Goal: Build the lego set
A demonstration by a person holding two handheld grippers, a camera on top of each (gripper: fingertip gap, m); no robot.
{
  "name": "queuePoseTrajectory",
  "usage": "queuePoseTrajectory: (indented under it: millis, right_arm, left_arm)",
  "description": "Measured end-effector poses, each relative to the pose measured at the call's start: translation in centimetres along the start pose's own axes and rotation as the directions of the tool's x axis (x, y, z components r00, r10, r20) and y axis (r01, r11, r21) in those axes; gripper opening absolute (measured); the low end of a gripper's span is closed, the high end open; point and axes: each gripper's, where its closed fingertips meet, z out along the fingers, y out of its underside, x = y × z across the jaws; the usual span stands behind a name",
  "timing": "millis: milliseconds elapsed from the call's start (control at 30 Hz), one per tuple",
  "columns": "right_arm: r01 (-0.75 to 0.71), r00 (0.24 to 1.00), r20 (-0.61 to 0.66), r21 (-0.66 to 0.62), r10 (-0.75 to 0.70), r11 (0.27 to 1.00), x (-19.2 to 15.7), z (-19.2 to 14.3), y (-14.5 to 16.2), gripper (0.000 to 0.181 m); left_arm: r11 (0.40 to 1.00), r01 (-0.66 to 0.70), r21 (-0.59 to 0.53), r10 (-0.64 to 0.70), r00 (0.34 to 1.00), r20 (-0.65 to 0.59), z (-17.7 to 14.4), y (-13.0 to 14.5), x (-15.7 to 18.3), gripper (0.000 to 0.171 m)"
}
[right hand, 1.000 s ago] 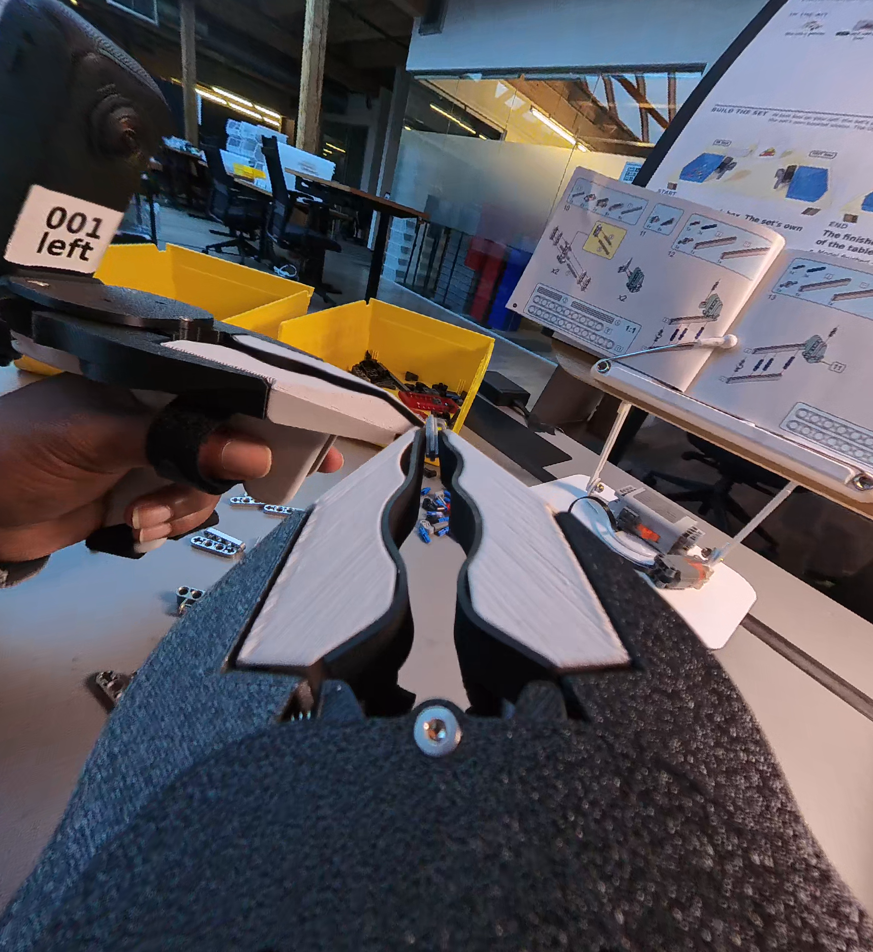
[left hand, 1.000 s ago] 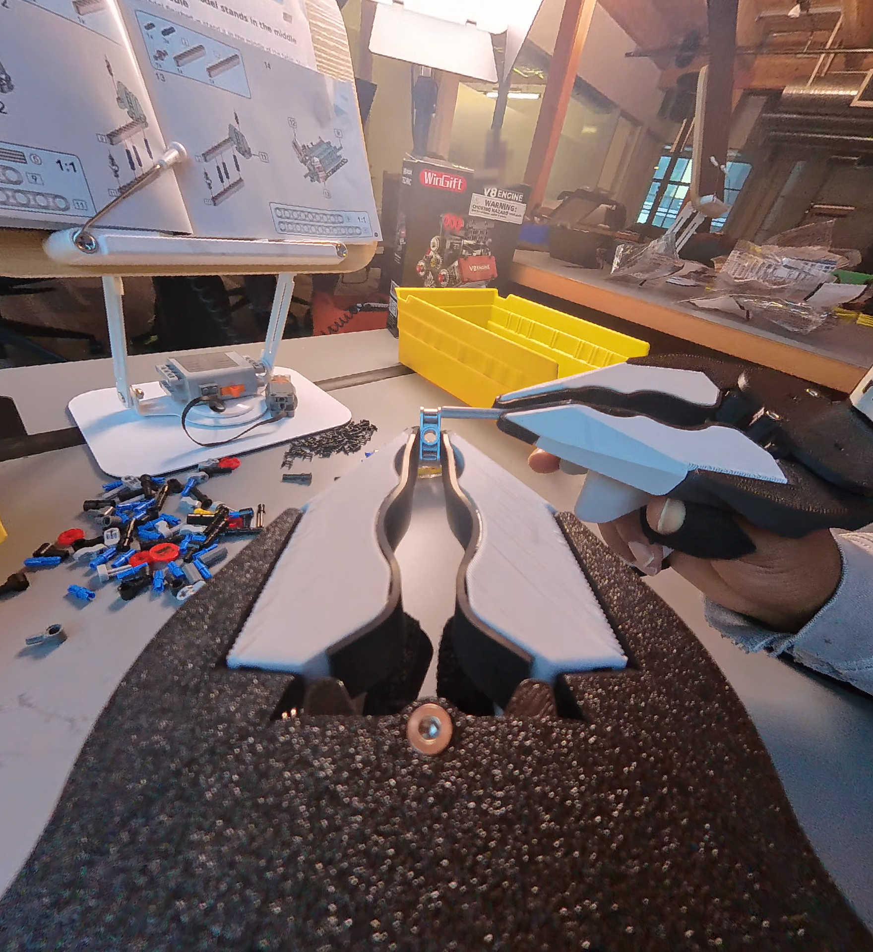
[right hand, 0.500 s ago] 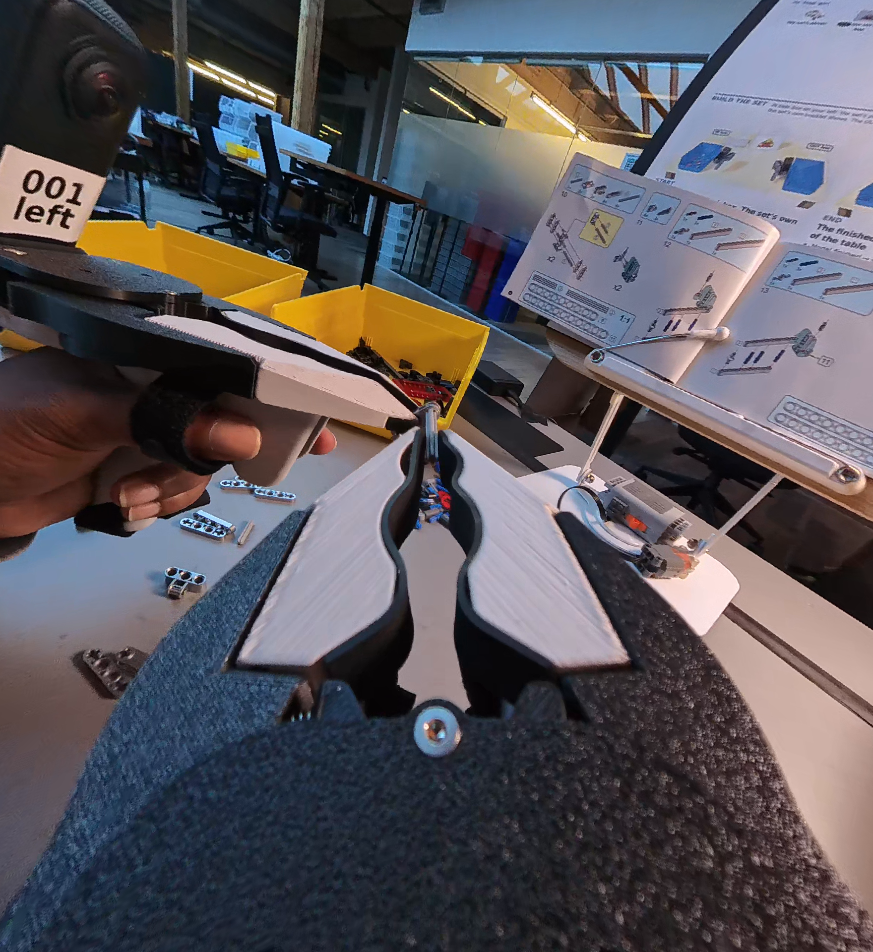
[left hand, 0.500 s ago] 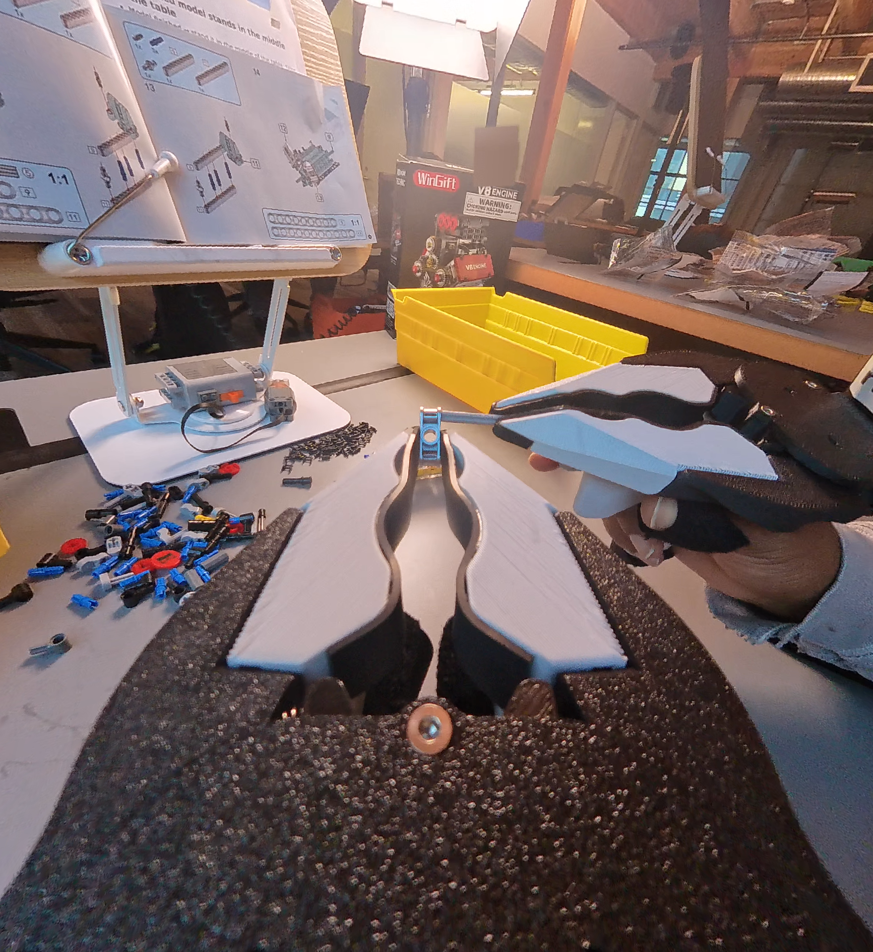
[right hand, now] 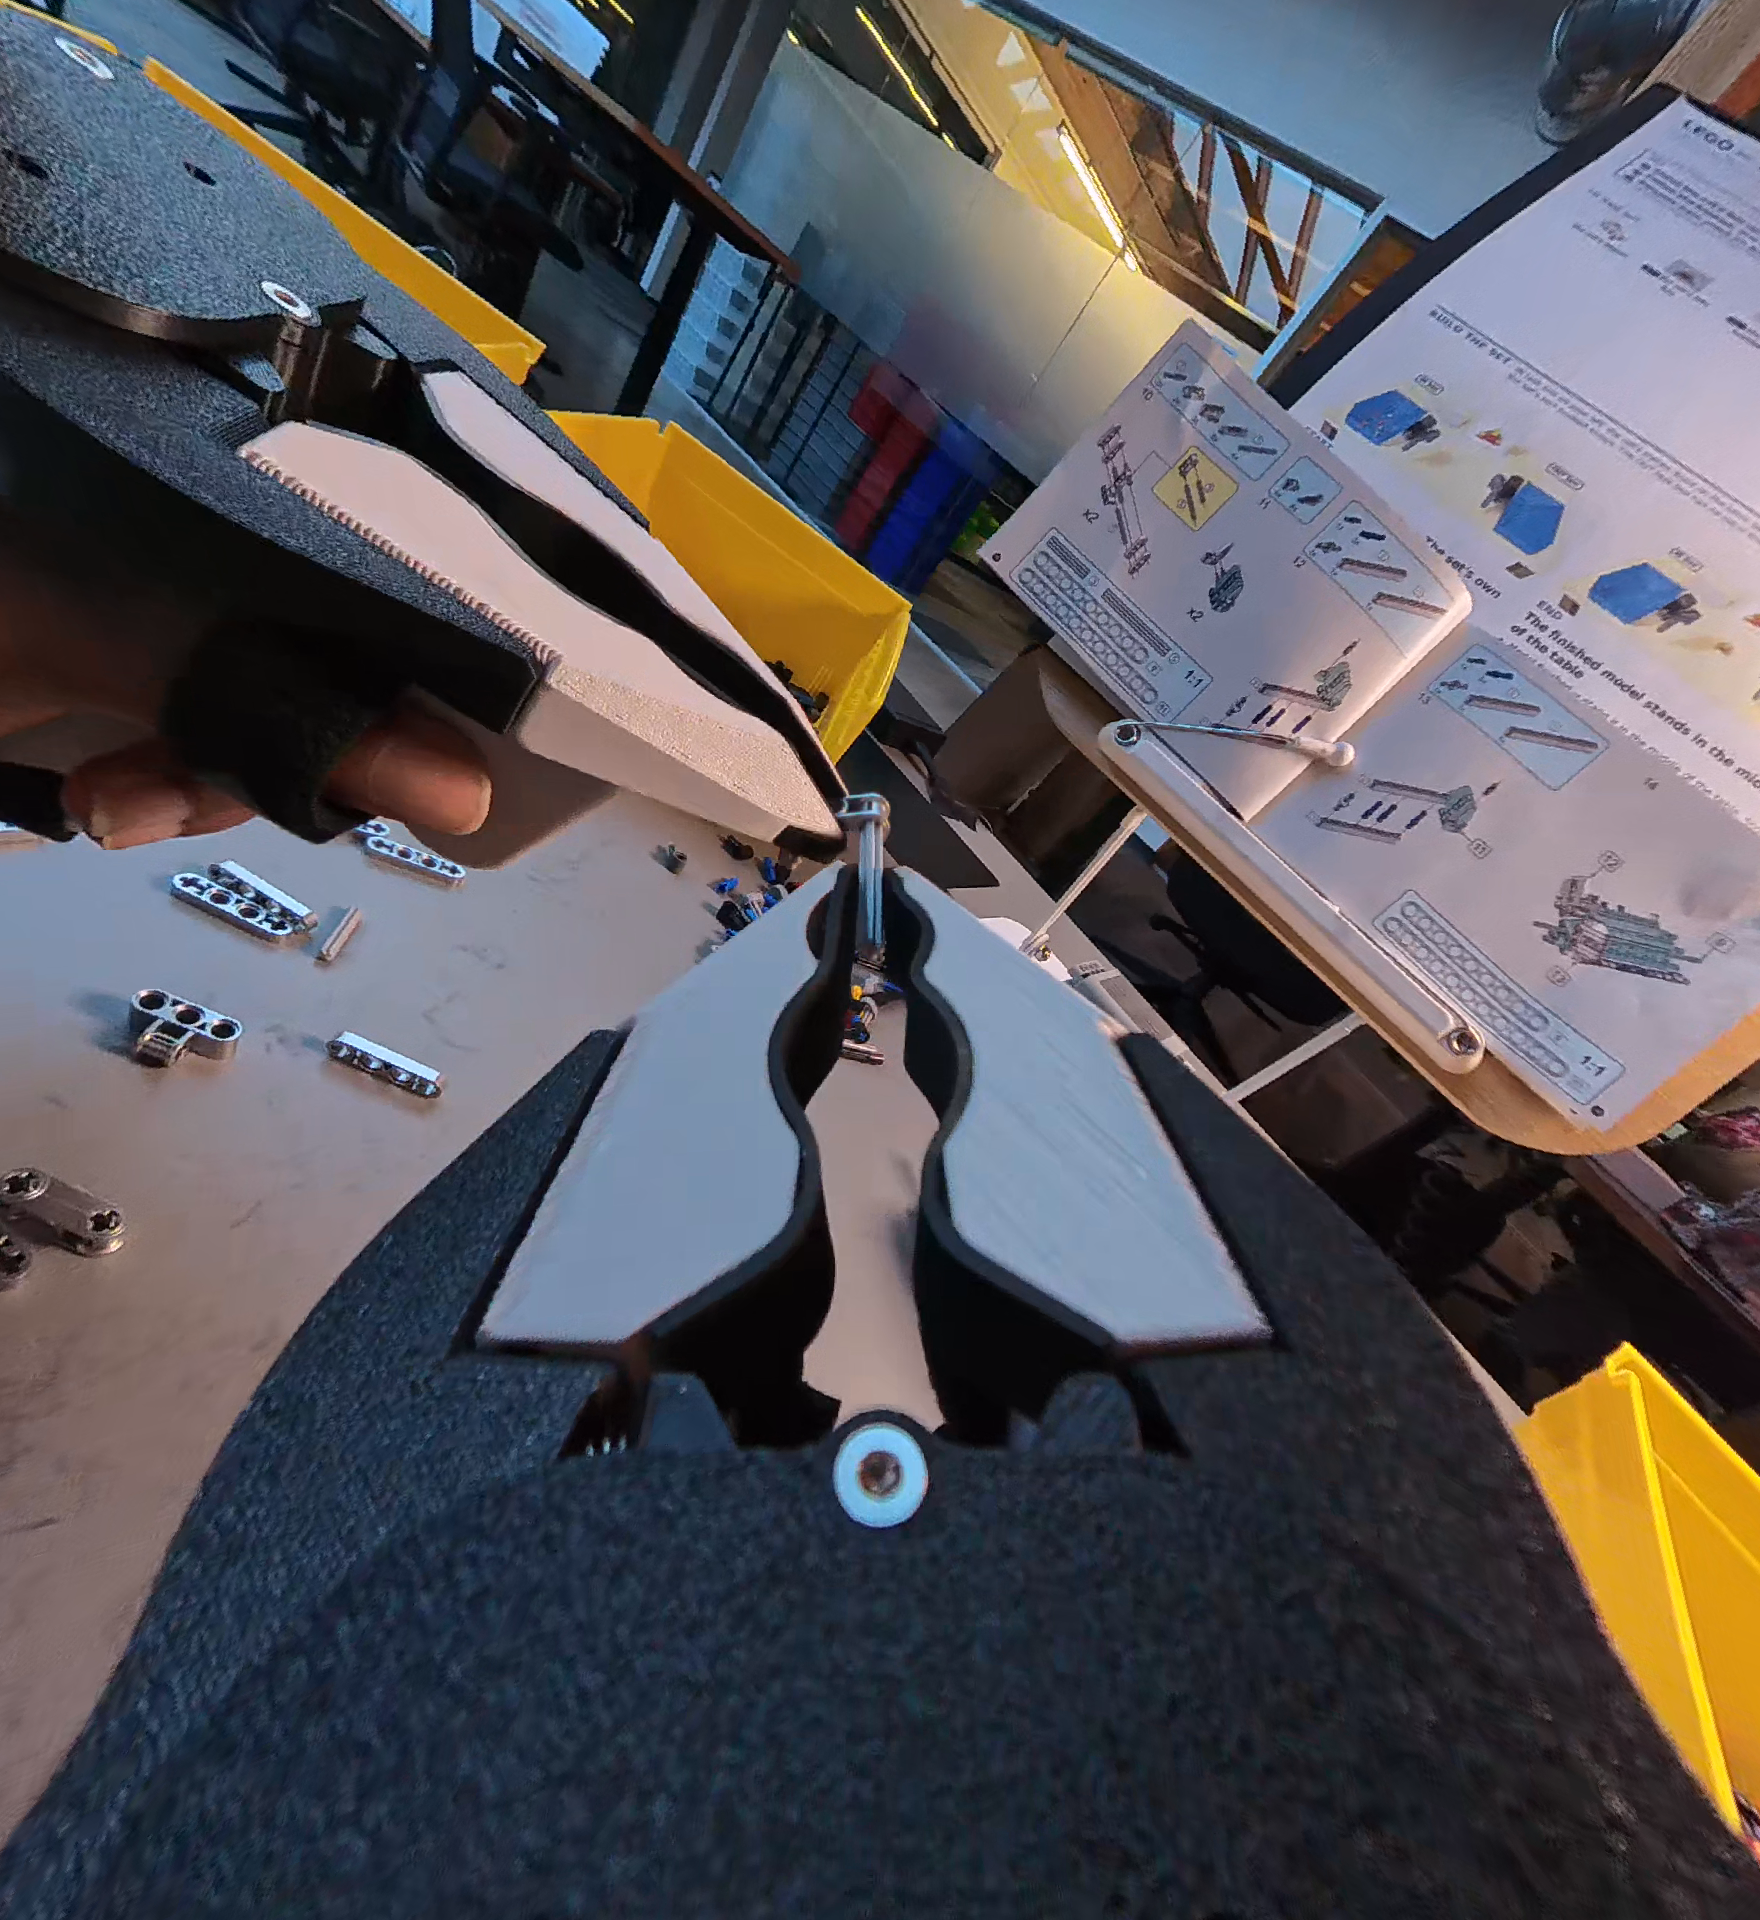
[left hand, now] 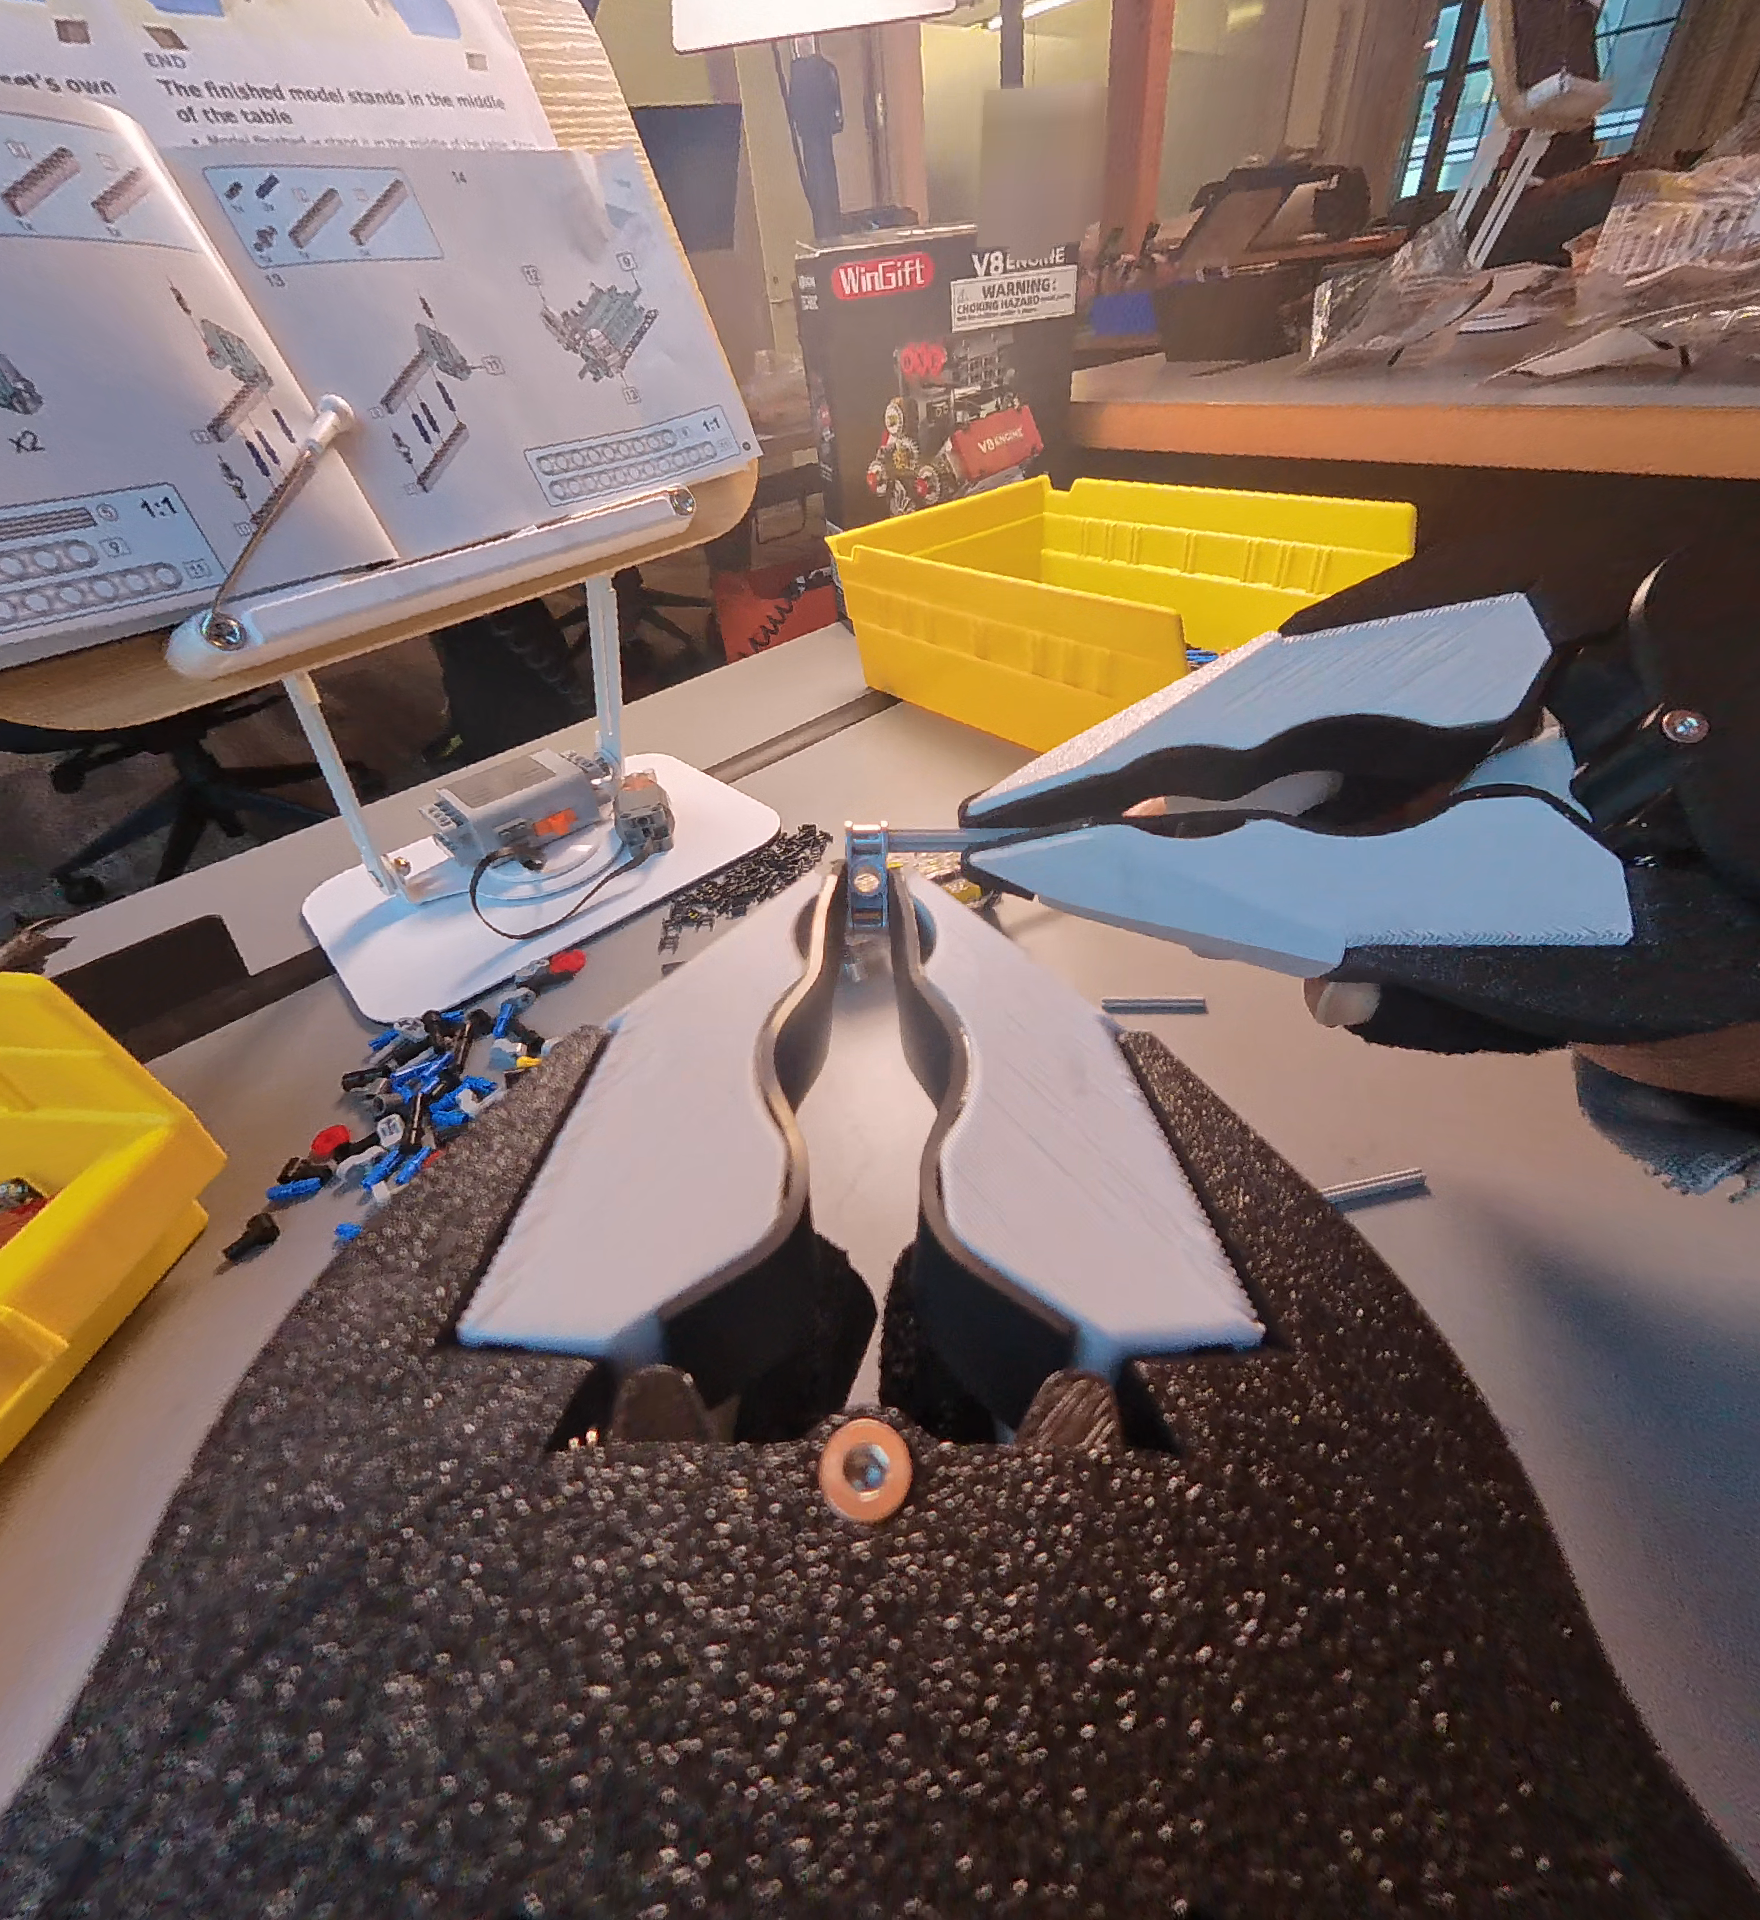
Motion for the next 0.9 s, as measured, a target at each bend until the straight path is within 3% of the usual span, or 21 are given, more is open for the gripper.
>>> queuePoseTrajectory:
  millis: [600, 900]
  right_arm:
    - [-0.095, 0.995, 0.028, 0.063, 0.093, 0.993, -0.1, -0.4, -0.6, 0.001]
    - [-0.217, 0.974, 0.095, 0.107, 0.208, 0.97, -0.3, -0.5, -0.9, 0.01]
  left_arm:
    - [1.0, 0.012, 0.026, -0.01, 0.996, -0.084, -0.5, -0.4, 1.3, 0.006]
    - [0.974, 0.223, 0.044, -0.214, 0.965, -0.151, -0.7, -0.1, 0.2, 0.006]
